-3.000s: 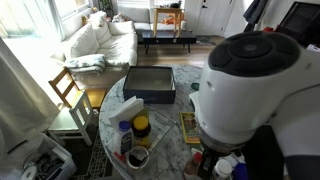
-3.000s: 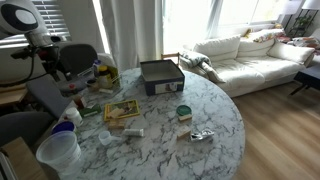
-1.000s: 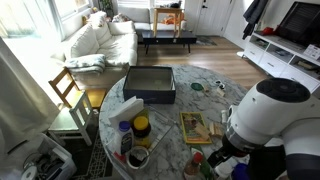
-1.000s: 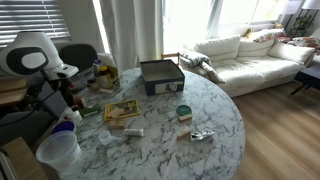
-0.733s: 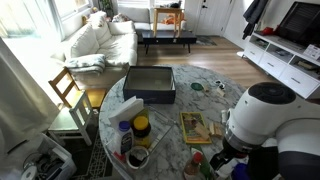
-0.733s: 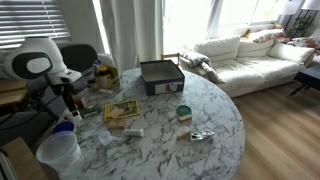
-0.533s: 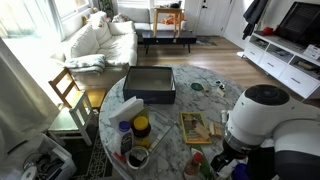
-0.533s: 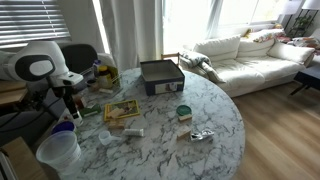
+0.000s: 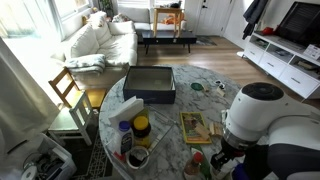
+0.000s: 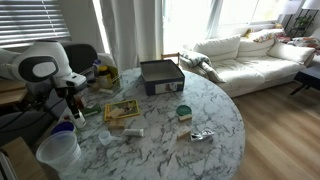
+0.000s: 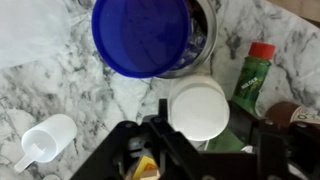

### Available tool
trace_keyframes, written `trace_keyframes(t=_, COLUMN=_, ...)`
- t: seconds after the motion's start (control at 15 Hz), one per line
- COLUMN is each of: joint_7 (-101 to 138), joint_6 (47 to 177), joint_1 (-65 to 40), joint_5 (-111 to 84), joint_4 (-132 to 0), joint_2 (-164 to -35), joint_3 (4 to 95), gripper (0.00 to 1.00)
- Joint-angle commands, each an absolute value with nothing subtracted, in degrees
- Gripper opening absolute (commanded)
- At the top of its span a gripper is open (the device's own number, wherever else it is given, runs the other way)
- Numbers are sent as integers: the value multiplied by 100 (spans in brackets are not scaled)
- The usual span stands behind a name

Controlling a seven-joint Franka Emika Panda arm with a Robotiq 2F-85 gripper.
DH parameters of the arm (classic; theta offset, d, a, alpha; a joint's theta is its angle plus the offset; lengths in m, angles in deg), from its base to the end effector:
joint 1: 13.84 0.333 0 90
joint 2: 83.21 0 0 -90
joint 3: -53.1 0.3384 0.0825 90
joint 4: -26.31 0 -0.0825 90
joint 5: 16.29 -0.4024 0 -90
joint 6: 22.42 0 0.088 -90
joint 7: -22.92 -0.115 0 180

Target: Set the two bottles upright on the table

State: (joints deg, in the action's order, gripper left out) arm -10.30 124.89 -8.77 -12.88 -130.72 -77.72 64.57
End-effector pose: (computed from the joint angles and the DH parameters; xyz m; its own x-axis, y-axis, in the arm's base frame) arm 0.3772 0.1106 0.2414 0.9699 -0.2404 -0.0388 -0.2367 -0.9681 0.0819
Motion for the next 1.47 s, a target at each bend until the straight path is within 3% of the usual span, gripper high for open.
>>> trace_keyframes(t=0.0, joint_7=-876, joint_6=12627, joint_1=-860, joint_5=-1375, joint_4=-13190, joint_2=-7761, joint_3=6348, gripper=30)
trace_keyframes(t=0.53, joint_7=-1421, joint_6=12041, joint_1=-1382, joint_5=-389, joint_4=-13183, joint_2=-6980, joint_3=6125, gripper=28)
trace_keyframes(t=0.6, joint_7=-1140, joint_6=12294, joint_1=-1217, joint_5=-762, joint_4=-13070, joint_2=-7420, joint_3=6163, gripper=53)
trace_keyframes(t=0.8, joint_7=-1226, joint_6=12140, joint_1=-1411, joint_5=-542, joint_4=-13080, joint_2=-7136, joint_3=6140, gripper=53)
trace_keyframes(t=0.87, joint_7=-1221, joint_6=12074, joint_1=-1407, joint_5=-507, joint_4=-13024, joint_2=-7135, joint_3=6164, gripper=28)
trace_keyframes(t=1.4, joint_7=-1567, joint_6=12108, joint_1=-2263, joint_5=-45, joint_4=-11992, joint_2=-7579, joint_3=5623, gripper=28)
